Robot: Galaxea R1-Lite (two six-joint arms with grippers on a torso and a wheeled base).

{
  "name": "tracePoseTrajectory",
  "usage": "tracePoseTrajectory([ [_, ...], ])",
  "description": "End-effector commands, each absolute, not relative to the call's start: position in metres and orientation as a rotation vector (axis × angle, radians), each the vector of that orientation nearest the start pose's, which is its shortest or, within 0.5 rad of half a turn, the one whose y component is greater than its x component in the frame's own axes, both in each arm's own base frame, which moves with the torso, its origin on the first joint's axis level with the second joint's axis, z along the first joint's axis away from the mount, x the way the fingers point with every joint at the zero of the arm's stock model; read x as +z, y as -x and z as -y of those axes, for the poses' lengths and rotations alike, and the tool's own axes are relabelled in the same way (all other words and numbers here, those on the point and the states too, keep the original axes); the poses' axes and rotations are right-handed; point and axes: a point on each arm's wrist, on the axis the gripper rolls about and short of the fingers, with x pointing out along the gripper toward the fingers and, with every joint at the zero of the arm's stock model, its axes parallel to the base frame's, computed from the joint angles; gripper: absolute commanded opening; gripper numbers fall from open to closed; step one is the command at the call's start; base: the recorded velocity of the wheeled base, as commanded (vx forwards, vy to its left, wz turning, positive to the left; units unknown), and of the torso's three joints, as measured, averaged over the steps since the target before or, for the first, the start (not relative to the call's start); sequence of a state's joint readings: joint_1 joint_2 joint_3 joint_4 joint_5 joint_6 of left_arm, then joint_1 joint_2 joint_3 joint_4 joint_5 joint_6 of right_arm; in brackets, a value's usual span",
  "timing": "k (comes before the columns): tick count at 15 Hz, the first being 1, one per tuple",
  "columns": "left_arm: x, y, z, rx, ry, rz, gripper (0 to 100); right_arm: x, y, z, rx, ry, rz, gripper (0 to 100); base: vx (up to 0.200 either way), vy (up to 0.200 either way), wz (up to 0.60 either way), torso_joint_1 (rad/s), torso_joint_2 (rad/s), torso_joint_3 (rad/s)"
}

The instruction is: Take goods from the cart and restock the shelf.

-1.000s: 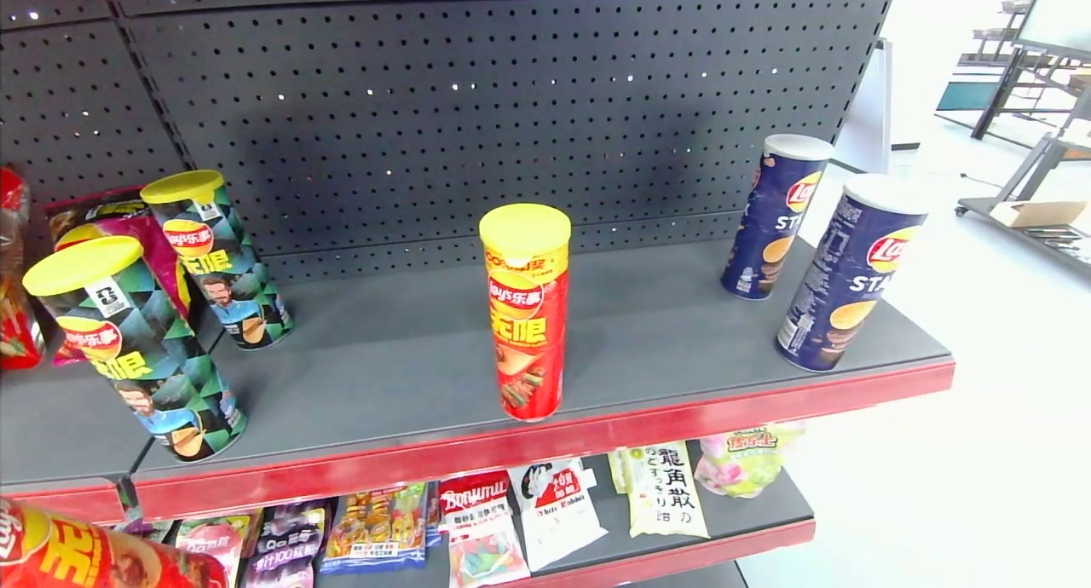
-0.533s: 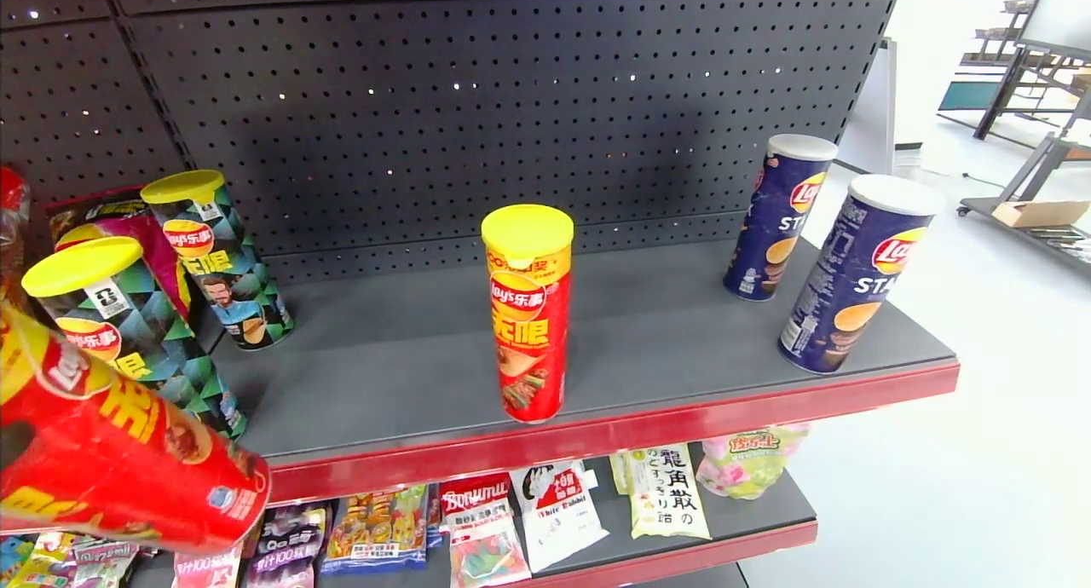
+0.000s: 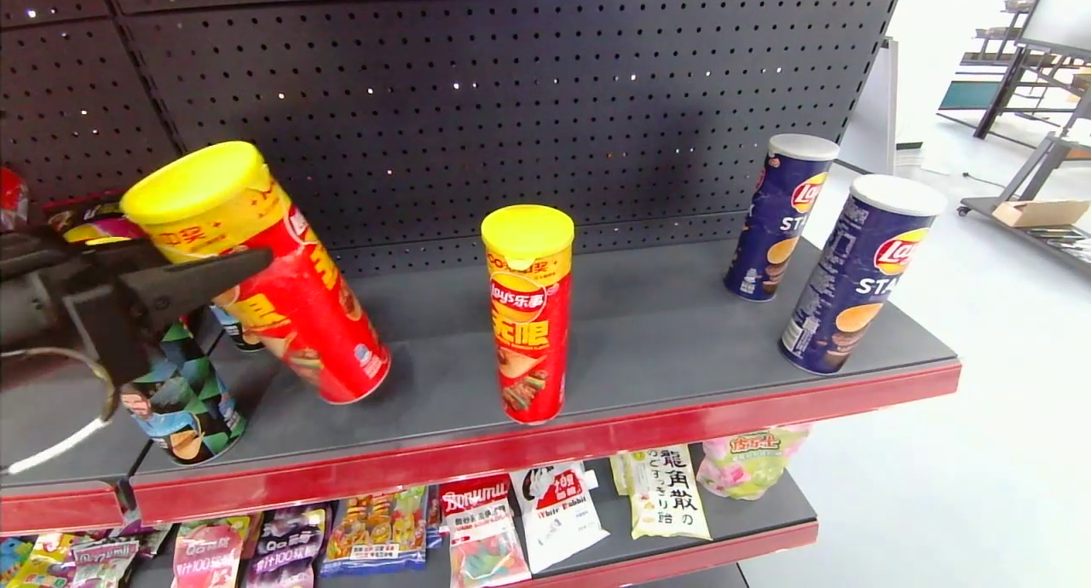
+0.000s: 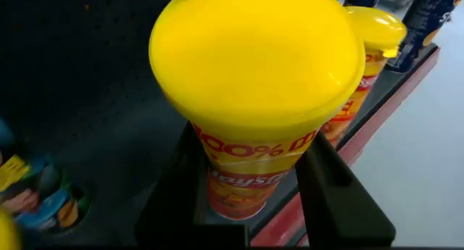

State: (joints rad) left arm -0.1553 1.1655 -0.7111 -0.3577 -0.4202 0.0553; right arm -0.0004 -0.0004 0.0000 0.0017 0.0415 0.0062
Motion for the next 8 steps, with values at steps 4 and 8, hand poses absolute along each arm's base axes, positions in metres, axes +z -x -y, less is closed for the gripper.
tracePoseTrajectory([
  [4,0.243,-0.268,0.076,-0.678,-0.032,-0.168,0,0.075,0.023,-0.001,0.041,-0.006,-0.003,100,0.000,0.000,0.00,0.000,0.00,0.000],
  [8,0.235,-0.314,0.107,-0.735,-0.046,-0.139,0,0.075,0.023,-0.001,0.043,-0.006,-0.003,100,0.000,0.000,0.00,0.000,0.00,0.000],
])
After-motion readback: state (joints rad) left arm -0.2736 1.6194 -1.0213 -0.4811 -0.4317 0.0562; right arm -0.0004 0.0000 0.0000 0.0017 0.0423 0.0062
